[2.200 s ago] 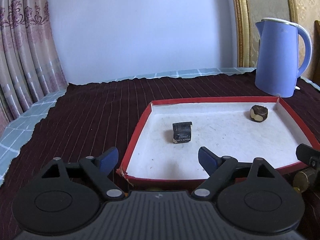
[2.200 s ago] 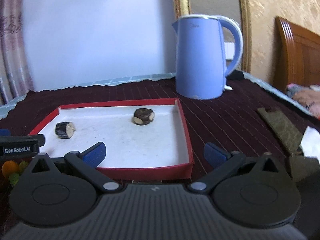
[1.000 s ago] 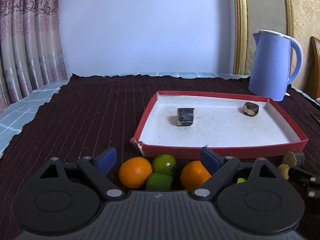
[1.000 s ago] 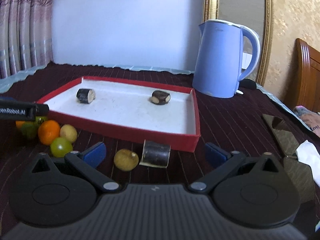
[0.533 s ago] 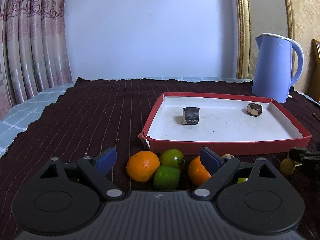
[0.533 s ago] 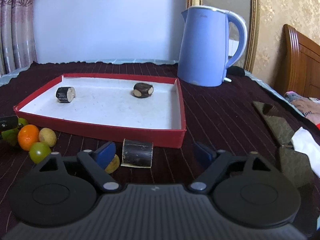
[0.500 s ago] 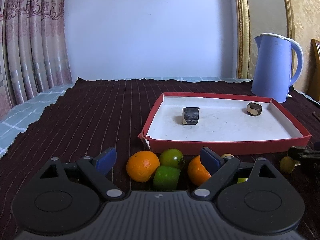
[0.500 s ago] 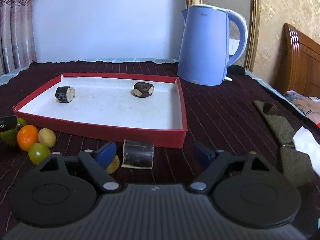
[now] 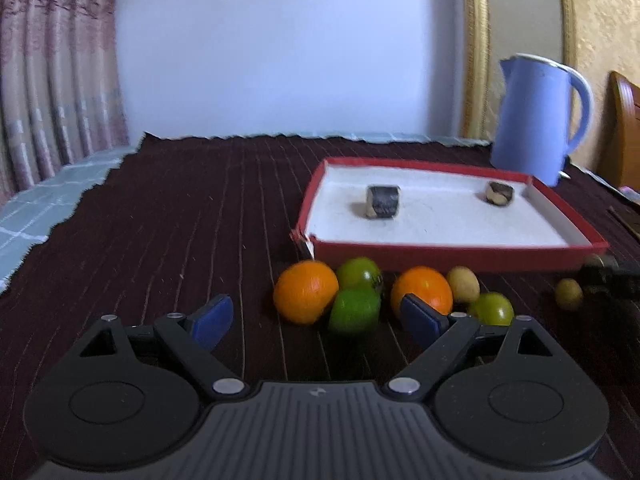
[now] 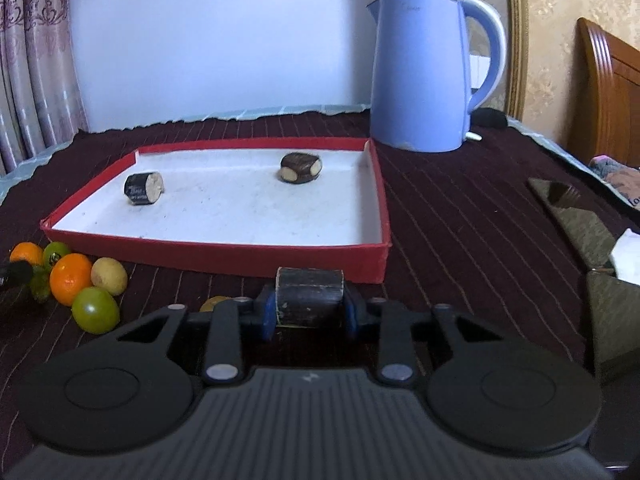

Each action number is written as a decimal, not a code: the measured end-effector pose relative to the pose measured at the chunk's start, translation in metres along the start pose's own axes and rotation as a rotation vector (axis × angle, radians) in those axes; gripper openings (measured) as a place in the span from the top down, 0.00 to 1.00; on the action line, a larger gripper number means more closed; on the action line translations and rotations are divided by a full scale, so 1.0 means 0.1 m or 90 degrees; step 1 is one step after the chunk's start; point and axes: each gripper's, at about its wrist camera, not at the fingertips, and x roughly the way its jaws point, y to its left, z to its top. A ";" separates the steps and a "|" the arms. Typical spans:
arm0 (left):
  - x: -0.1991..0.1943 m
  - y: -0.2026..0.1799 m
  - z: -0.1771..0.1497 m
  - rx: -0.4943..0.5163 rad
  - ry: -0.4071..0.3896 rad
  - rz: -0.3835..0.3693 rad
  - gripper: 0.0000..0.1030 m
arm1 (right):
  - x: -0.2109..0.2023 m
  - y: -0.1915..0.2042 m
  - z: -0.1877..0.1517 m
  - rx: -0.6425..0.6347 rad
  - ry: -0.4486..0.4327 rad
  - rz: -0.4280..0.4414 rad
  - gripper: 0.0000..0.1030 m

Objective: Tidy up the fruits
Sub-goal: 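Close the left tool on an orange while the right tool holds the dark cylinder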

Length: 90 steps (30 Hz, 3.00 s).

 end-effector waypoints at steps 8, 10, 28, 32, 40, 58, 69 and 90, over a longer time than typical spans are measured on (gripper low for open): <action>0.02 0.06 -0.03 0.004 0.026 -0.044 0.12 | 0.02 -0.04 -0.04 0.008 -0.005 0.001 0.71; 0.05 0.07 -0.02 -0.001 0.036 -0.042 0.12 | 0.02 -0.04 -0.04 0.010 -0.005 0.003 0.71; 0.20 0.22 0.20 0.052 0.012 0.065 0.11 | 0.04 -0.05 -0.05 0.015 -0.002 0.008 0.71; 0.21 0.29 0.24 0.033 -0.008 0.185 0.11 | 0.04 -0.07 -0.05 0.020 -0.001 0.011 0.71; 0.20 0.51 0.20 -0.004 0.025 0.122 0.12 | 0.04 -0.09 -0.06 0.026 -0.001 0.014 0.71; 0.77 0.50 0.36 -0.025 0.101 -0.002 0.49 | 0.05 -0.08 -0.06 0.030 0.000 0.015 0.71; 0.53 0.42 0.31 -0.013 0.057 0.008 0.61 | 0.04 -0.08 -0.06 0.026 -0.002 0.010 0.71; 0.13 -0.47 0.37 0.027 0.016 -0.049 0.61 | -0.18 0.12 0.05 -0.003 -0.042 0.030 0.71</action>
